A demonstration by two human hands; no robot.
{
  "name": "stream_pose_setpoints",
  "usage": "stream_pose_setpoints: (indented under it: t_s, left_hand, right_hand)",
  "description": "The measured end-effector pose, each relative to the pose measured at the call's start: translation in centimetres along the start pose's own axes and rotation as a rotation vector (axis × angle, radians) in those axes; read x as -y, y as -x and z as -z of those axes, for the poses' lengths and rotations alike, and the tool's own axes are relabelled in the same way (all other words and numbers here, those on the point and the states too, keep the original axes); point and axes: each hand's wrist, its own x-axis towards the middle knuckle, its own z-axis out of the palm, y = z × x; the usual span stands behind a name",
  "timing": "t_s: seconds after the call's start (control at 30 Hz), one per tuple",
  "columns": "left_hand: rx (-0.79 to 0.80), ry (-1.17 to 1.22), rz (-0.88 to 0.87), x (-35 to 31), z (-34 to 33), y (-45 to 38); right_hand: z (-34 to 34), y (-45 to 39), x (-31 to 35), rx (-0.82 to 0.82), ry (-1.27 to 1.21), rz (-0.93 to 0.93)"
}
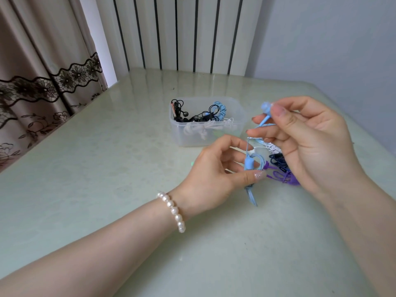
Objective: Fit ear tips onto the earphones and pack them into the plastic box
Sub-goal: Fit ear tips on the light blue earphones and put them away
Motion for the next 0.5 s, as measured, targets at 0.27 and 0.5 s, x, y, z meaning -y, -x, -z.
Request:
stream_pose_setpoints:
  t_s: [0.27,0.5]
  left_hand:
    - [0.15,0.133,0.167,-0.6,-0.2,0.6]
    - [0.286,0.109,0.285,-0.5,-0.1,1.0]
  right_hand:
    - [2.7,-1.3,0.5,0.046,0.262,-0.261]
    - [3.5,-1.4,0.6,0.258,0.408,-0.411]
